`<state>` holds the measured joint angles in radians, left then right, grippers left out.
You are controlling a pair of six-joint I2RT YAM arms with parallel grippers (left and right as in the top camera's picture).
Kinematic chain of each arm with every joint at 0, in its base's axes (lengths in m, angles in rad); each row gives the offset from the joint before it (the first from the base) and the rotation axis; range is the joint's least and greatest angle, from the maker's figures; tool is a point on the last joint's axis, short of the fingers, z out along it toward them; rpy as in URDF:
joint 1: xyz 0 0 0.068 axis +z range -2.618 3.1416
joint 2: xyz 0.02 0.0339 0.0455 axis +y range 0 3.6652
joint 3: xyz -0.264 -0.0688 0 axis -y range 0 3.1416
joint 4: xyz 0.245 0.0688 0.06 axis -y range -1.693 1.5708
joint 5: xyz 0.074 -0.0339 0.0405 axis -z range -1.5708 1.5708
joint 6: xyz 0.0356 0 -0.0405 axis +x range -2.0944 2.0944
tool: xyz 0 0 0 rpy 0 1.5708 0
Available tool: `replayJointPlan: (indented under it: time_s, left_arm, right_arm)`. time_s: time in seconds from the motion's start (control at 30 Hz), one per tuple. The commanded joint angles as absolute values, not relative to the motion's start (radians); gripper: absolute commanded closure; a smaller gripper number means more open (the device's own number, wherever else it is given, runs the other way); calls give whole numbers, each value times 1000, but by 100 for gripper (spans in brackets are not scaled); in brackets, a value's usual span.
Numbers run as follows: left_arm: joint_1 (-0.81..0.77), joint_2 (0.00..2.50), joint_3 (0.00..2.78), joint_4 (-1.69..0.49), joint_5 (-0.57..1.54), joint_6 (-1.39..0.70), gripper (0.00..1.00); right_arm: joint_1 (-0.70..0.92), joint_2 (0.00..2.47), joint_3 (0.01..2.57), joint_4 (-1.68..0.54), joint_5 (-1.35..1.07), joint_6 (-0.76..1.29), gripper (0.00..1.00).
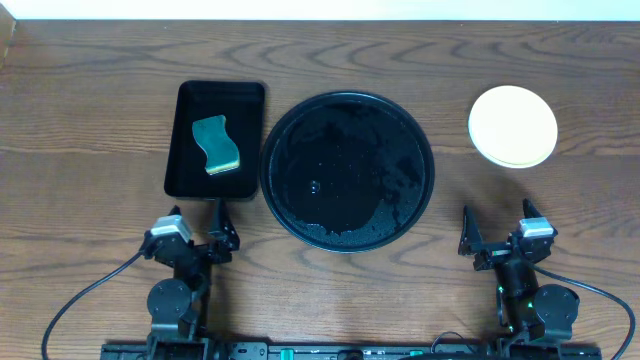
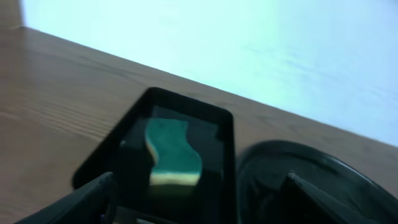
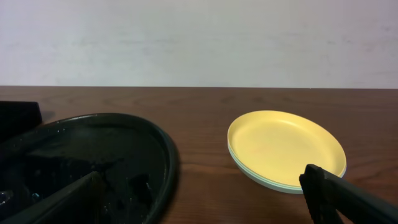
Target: Clean dirty plates on tray and stack at the side
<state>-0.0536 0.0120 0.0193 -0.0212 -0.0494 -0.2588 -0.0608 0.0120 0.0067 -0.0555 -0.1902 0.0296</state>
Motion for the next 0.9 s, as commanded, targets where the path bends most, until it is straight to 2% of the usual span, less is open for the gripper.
replayJointPlan:
  time_s: [0.0, 0.43, 0.87]
  left_arm:
    - [-56, 1, 4, -59, -151, -250, 16]
    - [-56, 1, 4, -67, -87, 2, 16]
    - [-56, 1, 4, -70, -55, 7, 16]
  right_arm:
    - [-65, 6, 6, -60, -199, 29, 1]
    - [-65, 6, 6, -60, -199, 29, 1]
    - [-65, 6, 6, -60, -199, 29, 1]
